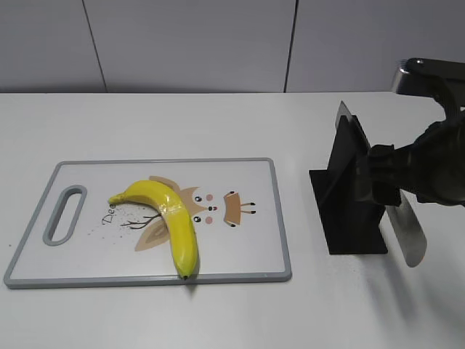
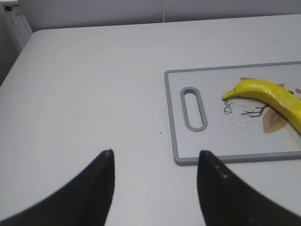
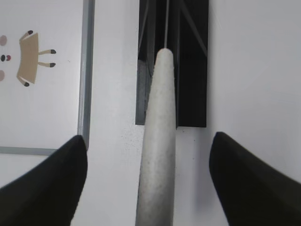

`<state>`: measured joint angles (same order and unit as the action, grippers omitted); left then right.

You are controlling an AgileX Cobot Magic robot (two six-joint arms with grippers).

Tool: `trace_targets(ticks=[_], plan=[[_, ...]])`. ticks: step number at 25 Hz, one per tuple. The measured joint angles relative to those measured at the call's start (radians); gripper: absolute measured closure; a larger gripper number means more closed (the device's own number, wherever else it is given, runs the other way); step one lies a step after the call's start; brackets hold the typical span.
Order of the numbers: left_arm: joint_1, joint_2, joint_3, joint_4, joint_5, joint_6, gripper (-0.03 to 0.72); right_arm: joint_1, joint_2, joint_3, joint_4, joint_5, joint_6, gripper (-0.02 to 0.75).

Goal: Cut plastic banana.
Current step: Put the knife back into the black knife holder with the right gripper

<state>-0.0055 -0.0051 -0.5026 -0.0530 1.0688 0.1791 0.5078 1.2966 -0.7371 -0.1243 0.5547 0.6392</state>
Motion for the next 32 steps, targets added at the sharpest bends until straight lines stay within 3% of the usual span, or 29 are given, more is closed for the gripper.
trace_targets(ticks=[5,14,22,32], plan=[[0.0,0.0,0.006,-0.003,0.004,0.0,0.146,0.0,-0.136,0.0,0.002,0.059,-0.074,0.094],[0.0,0.0,0.009,-0.008,0.009,0.0,0.146,0.0,-0.561,0.061,0.065,0.314,-0.485,0.098],[0.0,0.0,0.009,-0.01,0.009,0.0,0.146,0.0,-0.887,0.171,0.139,0.452,-0.596,0.122],[0.0,0.0,0.009,-0.011,0.009,0.0,0.183,0.0,-1.107,0.237,0.186,0.495,-0.652,0.15]])
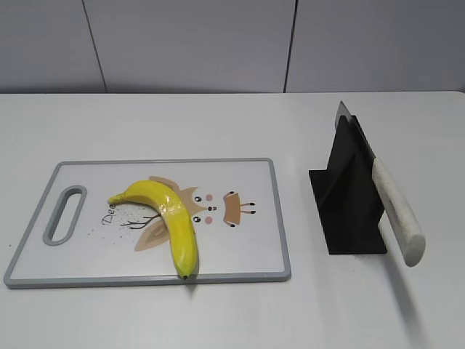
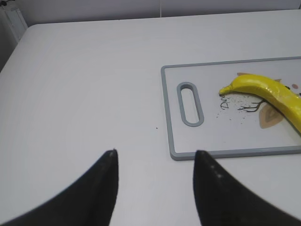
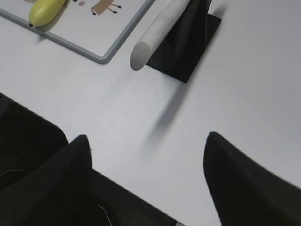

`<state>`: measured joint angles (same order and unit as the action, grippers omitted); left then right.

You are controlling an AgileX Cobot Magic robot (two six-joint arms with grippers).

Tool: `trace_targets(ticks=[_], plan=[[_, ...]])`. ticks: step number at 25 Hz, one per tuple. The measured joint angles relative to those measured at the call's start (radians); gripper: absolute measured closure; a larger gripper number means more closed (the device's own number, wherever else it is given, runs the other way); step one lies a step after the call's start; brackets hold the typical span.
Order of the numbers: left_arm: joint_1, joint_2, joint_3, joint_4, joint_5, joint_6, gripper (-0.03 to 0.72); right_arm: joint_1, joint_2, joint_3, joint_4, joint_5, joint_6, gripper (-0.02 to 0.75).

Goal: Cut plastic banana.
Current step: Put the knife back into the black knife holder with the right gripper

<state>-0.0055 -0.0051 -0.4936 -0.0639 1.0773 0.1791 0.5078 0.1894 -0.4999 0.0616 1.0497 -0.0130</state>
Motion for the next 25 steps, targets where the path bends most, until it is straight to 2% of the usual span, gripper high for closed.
trace_targets(ticks=[10,16,19,25], plan=[[0.0,0.0,0.0,0.0,0.001,0.0,0.215,-0.001,-0.183,0.0,-0.005,0.002,-0.004,0.15],[0.001,0.0,0.0,-0.003,0.001,0.0,0.215,-0.025,-0.196,0.0,0.032,0.002,-0.005,0.15],[0.001,0.0,0.0,-0.003,0.001,0.0,0.215,-0.093,-0.196,0.0,0.046,0.002,-0.005,0.15],[0.001,0.0,0.0,-0.003,0.001,0.0,0.215,-0.318,-0.196,0.0,0.049,0.001,-0.005,0.15]])
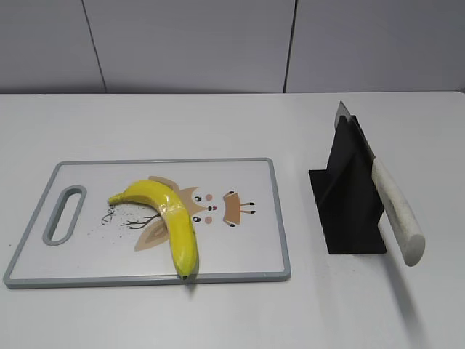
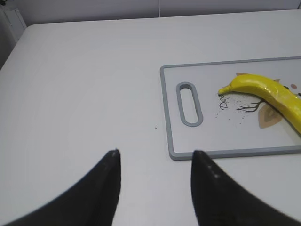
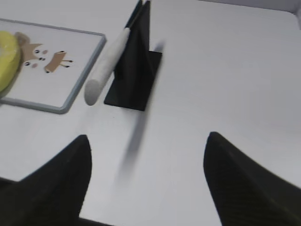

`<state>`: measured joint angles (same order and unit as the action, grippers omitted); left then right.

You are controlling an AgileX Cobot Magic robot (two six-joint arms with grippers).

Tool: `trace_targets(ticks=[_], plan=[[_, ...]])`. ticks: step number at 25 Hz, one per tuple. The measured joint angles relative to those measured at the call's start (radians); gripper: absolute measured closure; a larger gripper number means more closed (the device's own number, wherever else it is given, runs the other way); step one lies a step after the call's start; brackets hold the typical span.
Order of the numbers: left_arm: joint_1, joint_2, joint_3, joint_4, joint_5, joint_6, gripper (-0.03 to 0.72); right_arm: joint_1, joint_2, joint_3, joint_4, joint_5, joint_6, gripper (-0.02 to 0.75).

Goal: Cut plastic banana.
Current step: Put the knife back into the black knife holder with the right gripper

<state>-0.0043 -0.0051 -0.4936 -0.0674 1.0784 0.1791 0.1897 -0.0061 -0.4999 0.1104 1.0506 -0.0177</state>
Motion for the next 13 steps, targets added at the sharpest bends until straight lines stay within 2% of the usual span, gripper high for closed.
trace_targets(ticks=[5,13], plan=[[0.0,0.0,0.0,0.0,0.0,0.0,0.215,-0.148,0.0,0.0,0.0,0.001,0.001,0.15],[0.0,0.0,0.0,0.0,0.0,0.0,0.216,-0.162,0.0,0.0,0.0,0.001,0.0,0.15]])
